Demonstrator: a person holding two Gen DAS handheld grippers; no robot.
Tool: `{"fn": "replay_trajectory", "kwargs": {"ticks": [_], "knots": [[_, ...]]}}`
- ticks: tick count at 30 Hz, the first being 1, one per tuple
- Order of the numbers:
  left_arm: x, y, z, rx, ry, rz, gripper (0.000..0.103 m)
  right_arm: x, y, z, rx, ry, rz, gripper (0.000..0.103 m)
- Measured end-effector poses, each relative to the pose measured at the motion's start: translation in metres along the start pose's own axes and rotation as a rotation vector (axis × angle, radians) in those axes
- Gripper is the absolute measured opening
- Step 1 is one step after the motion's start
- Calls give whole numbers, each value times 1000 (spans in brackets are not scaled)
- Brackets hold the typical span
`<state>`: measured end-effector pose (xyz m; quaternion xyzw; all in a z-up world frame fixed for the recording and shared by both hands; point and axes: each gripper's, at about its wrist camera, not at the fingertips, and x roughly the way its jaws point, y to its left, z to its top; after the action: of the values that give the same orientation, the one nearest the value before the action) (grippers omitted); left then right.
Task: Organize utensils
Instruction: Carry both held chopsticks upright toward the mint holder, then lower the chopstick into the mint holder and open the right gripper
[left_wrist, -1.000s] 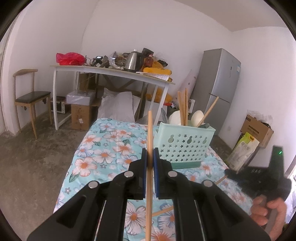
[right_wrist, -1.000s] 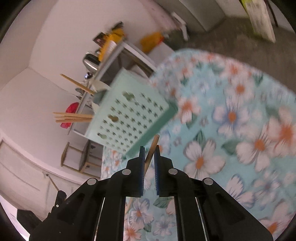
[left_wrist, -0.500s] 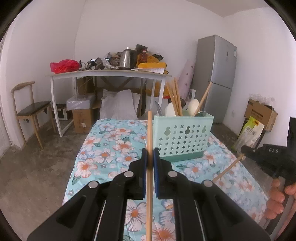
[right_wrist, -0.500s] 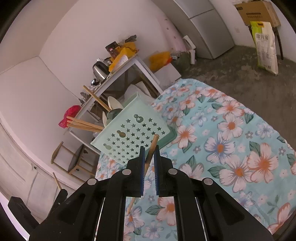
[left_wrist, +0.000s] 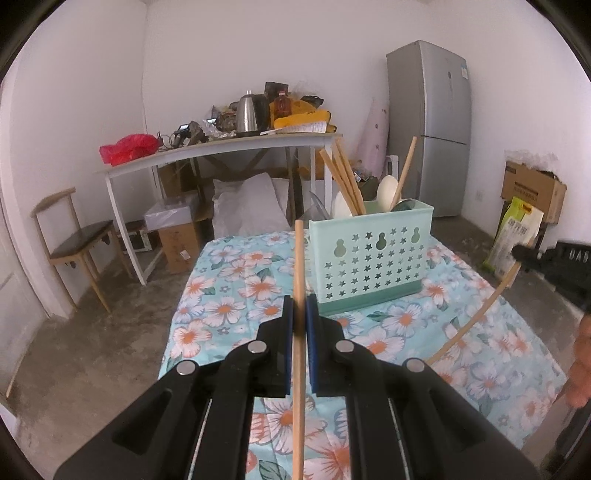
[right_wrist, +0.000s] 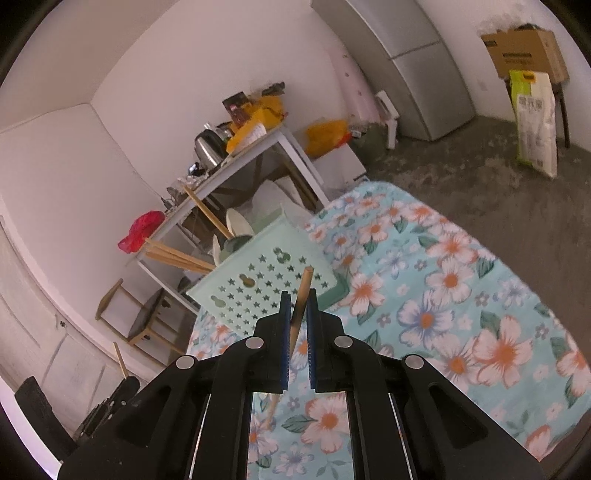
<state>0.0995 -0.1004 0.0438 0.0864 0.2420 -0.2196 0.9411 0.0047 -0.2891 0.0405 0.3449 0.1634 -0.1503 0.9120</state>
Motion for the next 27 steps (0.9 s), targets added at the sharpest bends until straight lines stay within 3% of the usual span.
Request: {"fn": "replay_trajectory", "kwargs": {"ticks": [6, 12, 17, 22, 27], "knots": [[0, 0, -1, 4, 3, 0, 6, -17, 16, 36, -79, -81, 37, 4], [-1, 5, -1, -25, -3, -7, 6, -37, 55, 94, -217, -259, 84, 4], [1, 14, 0, -53, -10, -7, 6, -31, 90, 132, -327, -390, 101, 4], [3, 23, 2, -72, -16, 6, 6, 9, 111, 145, -421, -428, 67, 4], [7, 32, 4, -85, -21, 17, 6, 52, 107, 138, -475, -392, 16, 4]]}}
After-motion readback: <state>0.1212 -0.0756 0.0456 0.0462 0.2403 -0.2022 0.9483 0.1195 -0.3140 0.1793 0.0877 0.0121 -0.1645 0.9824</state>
